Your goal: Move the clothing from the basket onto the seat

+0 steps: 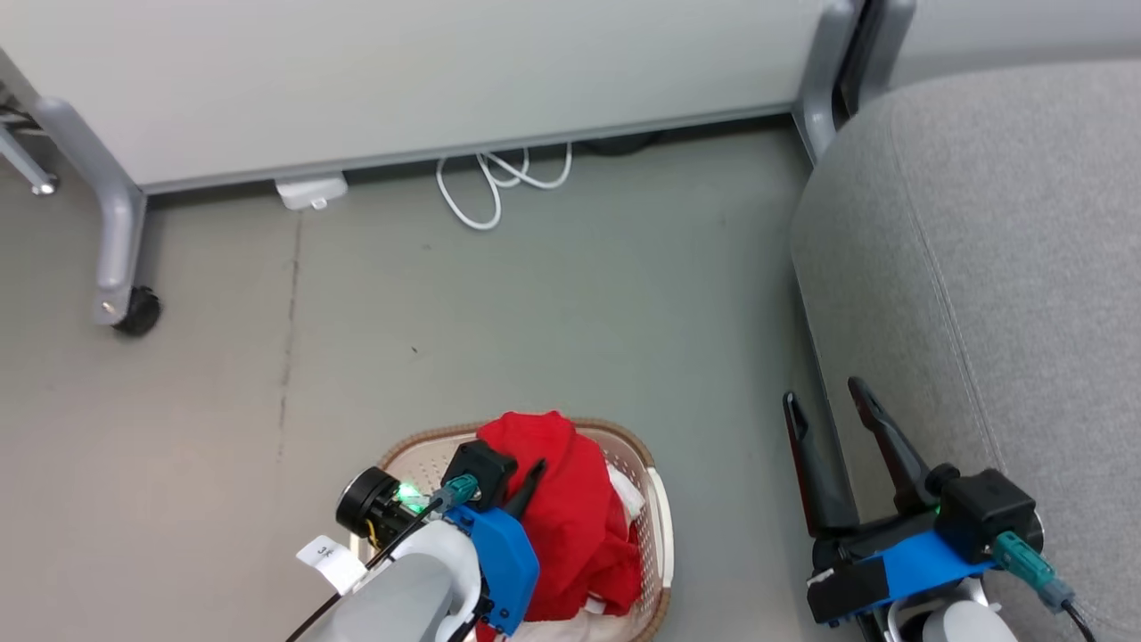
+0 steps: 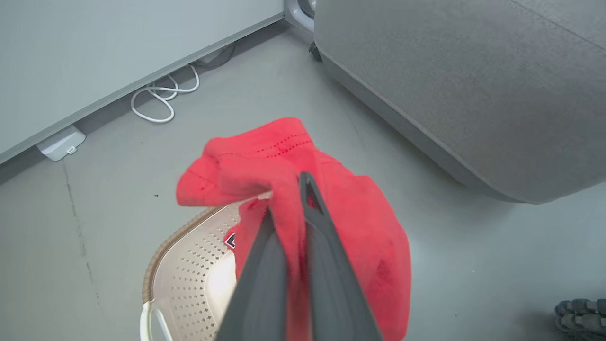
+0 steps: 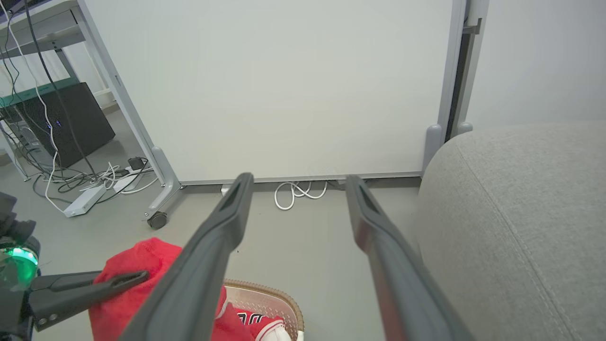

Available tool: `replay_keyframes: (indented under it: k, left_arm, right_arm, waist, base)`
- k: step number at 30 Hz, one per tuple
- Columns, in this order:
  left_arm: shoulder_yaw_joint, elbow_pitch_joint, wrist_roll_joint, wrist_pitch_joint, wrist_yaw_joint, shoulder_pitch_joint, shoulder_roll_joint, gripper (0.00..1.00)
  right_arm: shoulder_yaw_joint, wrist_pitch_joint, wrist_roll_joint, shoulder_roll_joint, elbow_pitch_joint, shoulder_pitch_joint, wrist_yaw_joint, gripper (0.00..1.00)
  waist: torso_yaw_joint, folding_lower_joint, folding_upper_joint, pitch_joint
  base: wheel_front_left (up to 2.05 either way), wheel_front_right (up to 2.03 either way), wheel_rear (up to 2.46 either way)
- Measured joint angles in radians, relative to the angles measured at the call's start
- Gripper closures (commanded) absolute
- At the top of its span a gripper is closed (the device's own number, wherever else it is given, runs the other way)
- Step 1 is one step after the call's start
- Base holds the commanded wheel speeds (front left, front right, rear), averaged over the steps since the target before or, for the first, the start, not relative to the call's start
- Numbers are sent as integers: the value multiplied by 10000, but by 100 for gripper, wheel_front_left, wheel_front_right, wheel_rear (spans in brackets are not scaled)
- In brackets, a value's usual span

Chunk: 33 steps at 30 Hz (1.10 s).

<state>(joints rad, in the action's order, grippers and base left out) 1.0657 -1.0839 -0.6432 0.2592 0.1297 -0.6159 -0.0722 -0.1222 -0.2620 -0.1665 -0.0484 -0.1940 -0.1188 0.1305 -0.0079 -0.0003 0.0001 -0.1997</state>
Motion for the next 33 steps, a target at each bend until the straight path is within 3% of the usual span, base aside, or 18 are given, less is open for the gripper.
replay_keyframes:
  k: [15,33]
  left_arm:
    - [-468,1705,-242,25,-13,61,184,100]
    - [397,3605,-1080,-510,-288,-1261,215,100]
  right_arm:
    - [-378,420,-67,-2,-21,1046,0,0]
    - [-648,717,-107,-2,144,1385,0,0]
  waist:
    - [468,1,0,2029]
    - [415,2,0,2476]
  base:
    - [0,0,0]
    - [0,0,0]
